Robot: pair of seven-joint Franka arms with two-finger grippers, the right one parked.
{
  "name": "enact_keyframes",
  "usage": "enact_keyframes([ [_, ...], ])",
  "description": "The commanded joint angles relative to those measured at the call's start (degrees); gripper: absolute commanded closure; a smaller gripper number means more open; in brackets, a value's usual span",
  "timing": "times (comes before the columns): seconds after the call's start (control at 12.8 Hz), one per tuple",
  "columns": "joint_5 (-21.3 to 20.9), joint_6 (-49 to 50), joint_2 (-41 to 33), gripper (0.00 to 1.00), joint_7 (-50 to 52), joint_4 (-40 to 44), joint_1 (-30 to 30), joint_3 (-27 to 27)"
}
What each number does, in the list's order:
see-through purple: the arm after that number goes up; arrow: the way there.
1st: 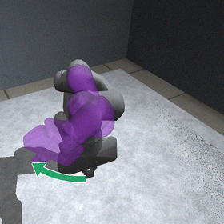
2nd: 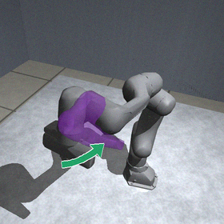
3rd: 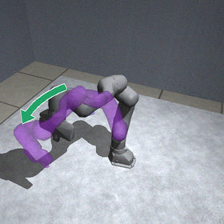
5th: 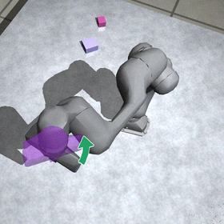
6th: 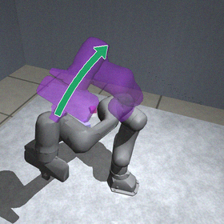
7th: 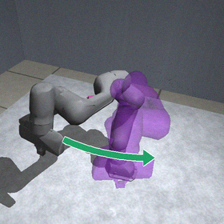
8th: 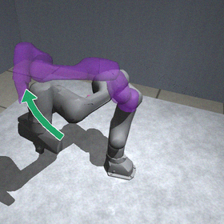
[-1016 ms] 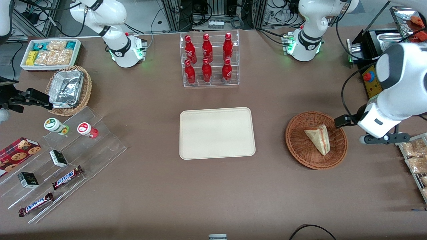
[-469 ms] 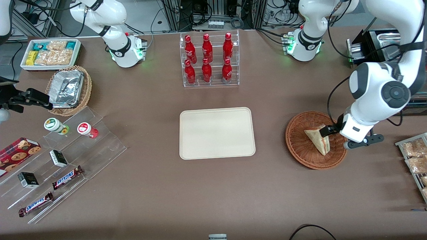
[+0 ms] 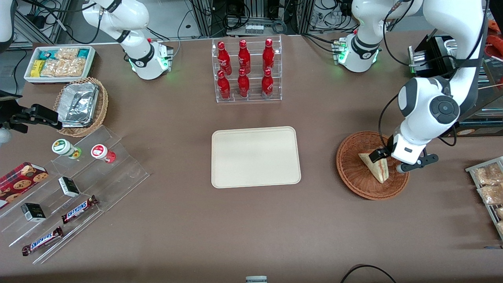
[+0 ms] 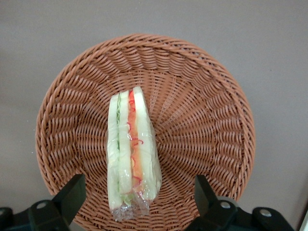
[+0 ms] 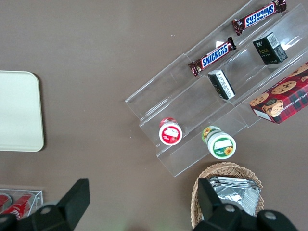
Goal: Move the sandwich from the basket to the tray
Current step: 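Lower the open left gripper around the upright sandwich, then close the left gripper on the sandwich and lift it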
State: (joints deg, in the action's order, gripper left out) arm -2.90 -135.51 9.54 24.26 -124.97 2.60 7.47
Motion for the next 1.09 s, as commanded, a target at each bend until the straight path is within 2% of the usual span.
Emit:
enact_keyframes([
  [0.0, -1.0, -1.1, -1.0, 0.00, 1.5, -1.5, 0.0, 0.0],
  [1.02, -1.4, -3.7, 4.1, 0.00, 1.8, -2.4, 0.4, -0.1],
])
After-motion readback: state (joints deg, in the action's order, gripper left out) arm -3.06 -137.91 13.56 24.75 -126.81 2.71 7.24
